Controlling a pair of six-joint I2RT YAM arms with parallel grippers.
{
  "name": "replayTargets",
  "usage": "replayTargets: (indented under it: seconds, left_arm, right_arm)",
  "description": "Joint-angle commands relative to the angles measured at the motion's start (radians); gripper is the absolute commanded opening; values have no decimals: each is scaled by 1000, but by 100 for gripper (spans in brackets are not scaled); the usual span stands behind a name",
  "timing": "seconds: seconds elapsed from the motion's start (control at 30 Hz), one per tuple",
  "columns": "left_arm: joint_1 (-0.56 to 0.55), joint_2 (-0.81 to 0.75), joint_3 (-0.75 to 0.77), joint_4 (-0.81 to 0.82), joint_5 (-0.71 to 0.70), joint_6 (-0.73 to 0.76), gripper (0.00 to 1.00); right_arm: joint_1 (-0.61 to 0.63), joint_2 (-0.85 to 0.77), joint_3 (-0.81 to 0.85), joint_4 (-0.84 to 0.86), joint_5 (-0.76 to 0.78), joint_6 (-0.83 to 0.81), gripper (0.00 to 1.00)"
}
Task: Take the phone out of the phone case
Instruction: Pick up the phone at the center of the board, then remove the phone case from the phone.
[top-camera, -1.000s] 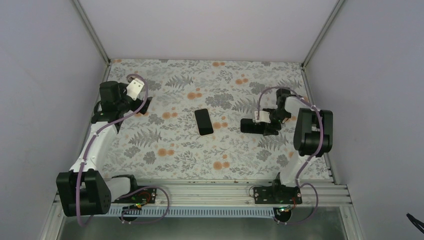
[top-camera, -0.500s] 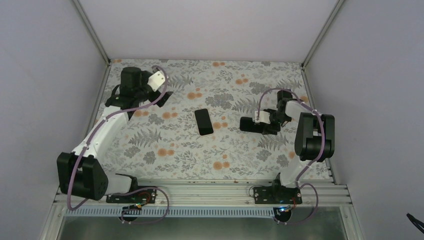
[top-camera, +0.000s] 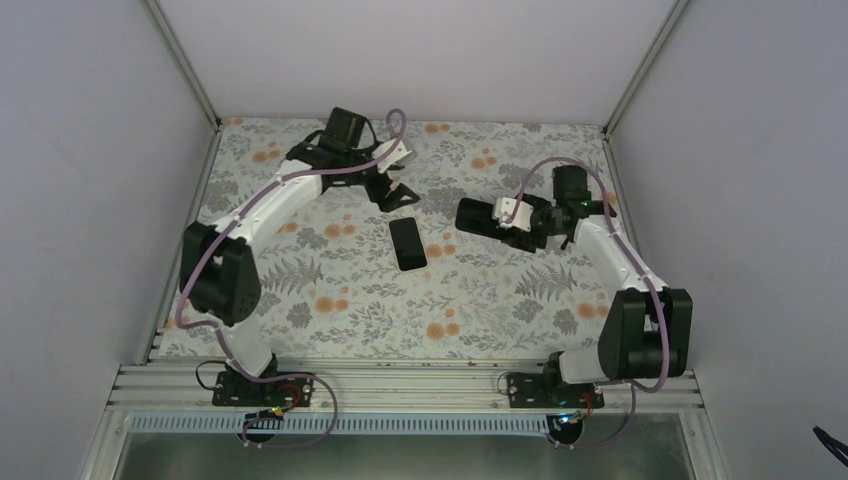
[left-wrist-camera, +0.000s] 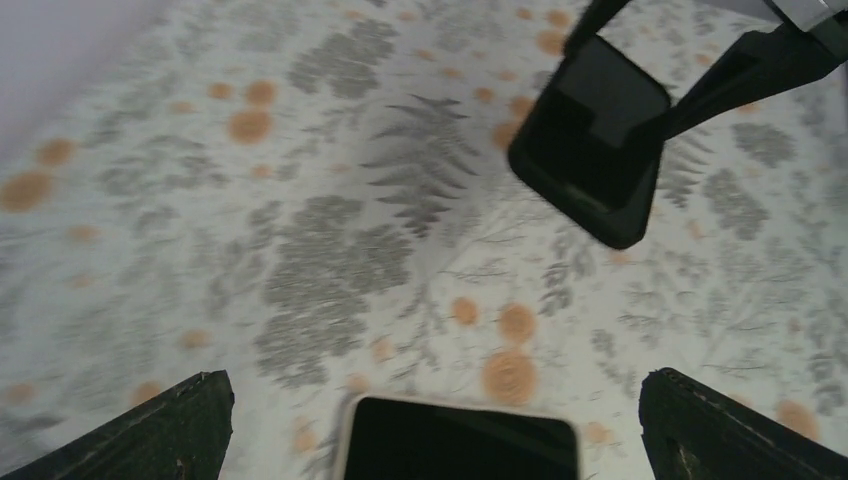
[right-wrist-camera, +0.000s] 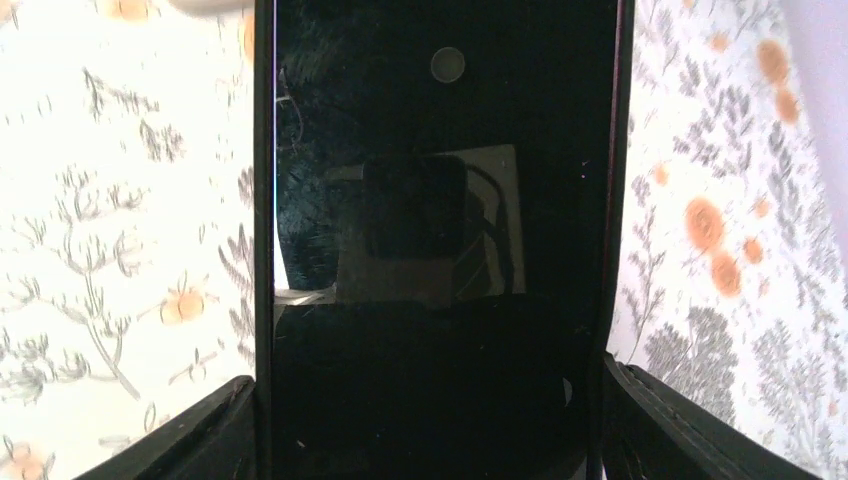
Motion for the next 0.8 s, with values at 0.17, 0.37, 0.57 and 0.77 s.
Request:
replayTargets:
  seconds: [0.17, 0.37, 0.57, 0.77]
  left_arm:
    - [-70, 184, 203, -149, 231, -126, 100]
    - [-85, 245, 245, -171, 224, -169, 100]
    - [-94, 281, 251, -174, 197, -189, 100]
    - [-107, 320, 297, -196, 219, -200, 99]
  right_arm:
    - [118, -46, 28, 140, -18, 202, 58]
    - [189, -39, 55, 180, 11, 256, 58]
    - [232, -32, 87, 213, 28, 295, 57]
    - [274, -11, 118, 228, 54, 317, 57]
